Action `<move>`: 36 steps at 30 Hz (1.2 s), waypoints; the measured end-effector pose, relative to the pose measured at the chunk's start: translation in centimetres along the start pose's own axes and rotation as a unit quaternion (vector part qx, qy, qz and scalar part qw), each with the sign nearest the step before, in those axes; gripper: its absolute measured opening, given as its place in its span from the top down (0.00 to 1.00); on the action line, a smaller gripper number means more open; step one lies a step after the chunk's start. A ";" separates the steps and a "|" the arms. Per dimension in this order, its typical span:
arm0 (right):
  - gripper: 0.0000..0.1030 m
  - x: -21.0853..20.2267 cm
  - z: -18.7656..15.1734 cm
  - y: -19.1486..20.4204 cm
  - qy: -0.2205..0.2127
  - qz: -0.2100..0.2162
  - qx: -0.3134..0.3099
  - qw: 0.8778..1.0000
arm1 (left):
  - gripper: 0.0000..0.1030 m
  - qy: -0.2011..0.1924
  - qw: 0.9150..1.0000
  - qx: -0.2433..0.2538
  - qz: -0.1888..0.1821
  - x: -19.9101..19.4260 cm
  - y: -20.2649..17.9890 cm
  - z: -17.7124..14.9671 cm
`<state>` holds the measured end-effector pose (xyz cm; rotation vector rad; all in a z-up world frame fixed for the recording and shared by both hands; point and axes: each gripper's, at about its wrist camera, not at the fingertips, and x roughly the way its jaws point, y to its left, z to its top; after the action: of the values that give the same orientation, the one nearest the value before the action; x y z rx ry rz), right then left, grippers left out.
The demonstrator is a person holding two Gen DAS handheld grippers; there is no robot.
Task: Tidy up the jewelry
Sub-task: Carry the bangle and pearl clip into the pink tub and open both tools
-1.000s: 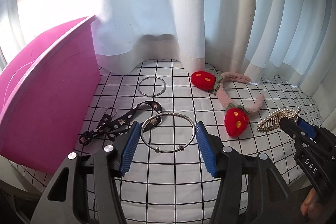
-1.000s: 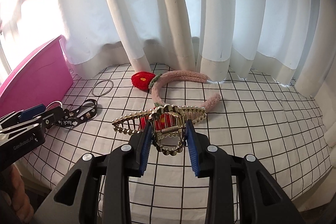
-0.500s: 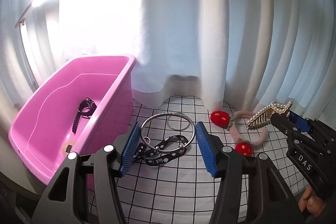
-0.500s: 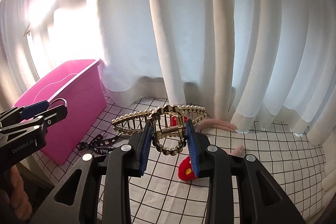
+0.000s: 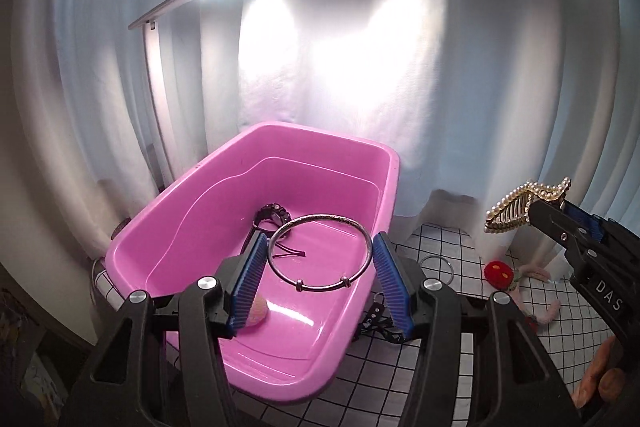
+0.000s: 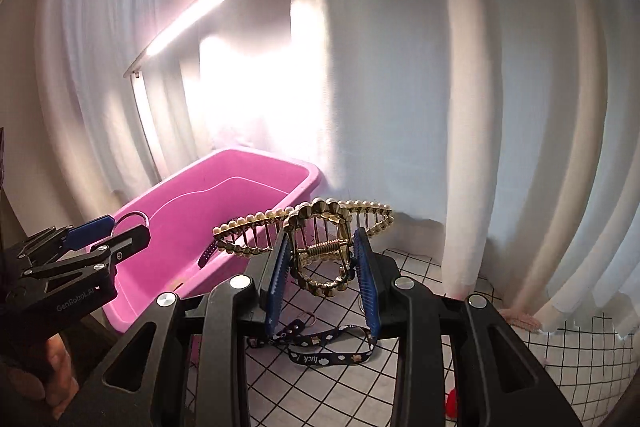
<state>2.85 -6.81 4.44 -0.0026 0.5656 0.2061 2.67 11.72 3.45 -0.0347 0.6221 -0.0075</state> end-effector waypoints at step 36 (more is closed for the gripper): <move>0.70 18.9 5.2 12.1 0.162 0.078 -0.056 0.982 | 0.48 0.102 0.989 -0.076 0.078 10.8 11.7 2.5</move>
<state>18.85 9.00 -0.62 -0.1019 0.8789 0.3951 12.87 23.28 -1.25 -0.1334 0.8283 0.1905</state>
